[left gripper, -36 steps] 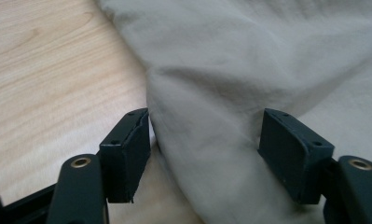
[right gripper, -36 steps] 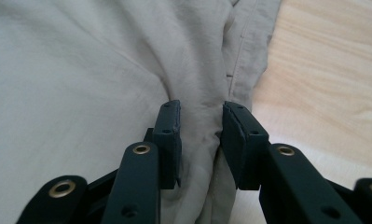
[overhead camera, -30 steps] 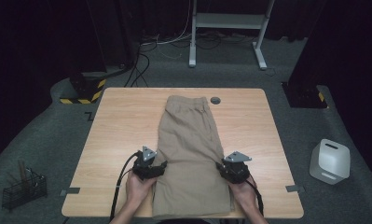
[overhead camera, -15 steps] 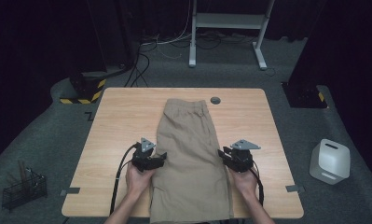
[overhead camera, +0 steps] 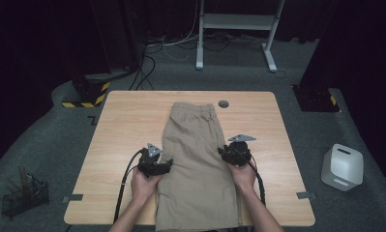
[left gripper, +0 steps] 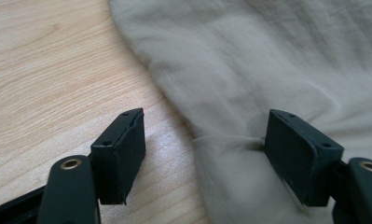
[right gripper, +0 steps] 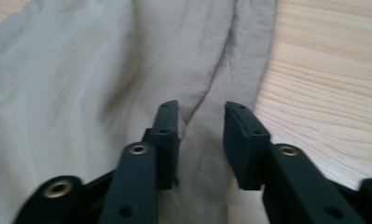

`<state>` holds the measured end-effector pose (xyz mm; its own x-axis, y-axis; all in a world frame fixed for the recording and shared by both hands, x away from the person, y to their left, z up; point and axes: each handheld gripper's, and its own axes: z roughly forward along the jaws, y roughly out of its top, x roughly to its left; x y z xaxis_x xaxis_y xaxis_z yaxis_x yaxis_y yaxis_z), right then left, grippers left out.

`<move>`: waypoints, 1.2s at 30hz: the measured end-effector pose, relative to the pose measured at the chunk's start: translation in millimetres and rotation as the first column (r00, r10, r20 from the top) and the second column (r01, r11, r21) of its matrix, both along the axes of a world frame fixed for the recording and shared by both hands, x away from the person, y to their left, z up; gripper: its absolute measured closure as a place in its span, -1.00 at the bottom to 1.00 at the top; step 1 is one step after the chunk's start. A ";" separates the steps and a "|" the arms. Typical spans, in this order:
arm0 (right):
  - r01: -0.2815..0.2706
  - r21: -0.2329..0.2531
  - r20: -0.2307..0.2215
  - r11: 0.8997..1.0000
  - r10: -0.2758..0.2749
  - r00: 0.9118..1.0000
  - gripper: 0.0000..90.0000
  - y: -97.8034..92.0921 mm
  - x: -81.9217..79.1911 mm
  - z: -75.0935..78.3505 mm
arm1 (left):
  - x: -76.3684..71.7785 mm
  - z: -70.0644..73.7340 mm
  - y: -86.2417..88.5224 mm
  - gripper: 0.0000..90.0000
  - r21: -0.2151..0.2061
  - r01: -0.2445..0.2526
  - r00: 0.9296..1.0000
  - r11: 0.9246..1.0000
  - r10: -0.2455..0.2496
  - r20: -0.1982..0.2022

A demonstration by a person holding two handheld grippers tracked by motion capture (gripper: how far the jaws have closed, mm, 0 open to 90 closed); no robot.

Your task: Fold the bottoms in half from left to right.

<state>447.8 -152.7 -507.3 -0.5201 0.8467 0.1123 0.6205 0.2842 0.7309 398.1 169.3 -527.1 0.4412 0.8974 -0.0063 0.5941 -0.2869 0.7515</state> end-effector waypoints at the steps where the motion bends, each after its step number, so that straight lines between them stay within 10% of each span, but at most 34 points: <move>1: 0.001 0.000 -0.004 1.000 -0.001 1.000 0.37 2.5 2.3 -0.7 | 0.0 0.0 0.0 -0.35 0.000 0.000 1.000 1.000 0.000 0.000; 8: 0.018 -0.022 -0.022 1.000 -0.018 1.000 0.30 21.1 12.6 -9.9 | -0.1 0.0 -0.2 -0.35 0.003 -0.001 1.000 1.000 0.001 0.002; 13: -0.023 -0.087 0.001 0.996 0.023 1.000 0.90 29.5 9.3 -8.1 | -0.4 0.0 -0.6 -0.35 0.001 -0.004 1.000 1.000 0.004 0.001; 24: 0.072 -0.173 0.075 0.982 -0.059 0.995 0.98 4.4 23.5 15.3 | -0.5 0.0 -0.6 -0.36 0.001 -0.006 1.000 1.000 0.006 0.001; 29: 0.101 -0.161 -0.003 0.982 -0.103 0.995 0.86 -2.8 29.7 -1.3 | -0.5 -0.1 -0.7 -0.36 0.000 -0.006 1.000 1.000 0.006 0.001; 36: 0.056 -0.049 0.109 0.997 -0.050 0.993 0.48 -0.2 -3.3 24.5 | -0.6 -0.1 -0.9 -0.36 0.001 -0.007 1.000 1.000 0.007 0.001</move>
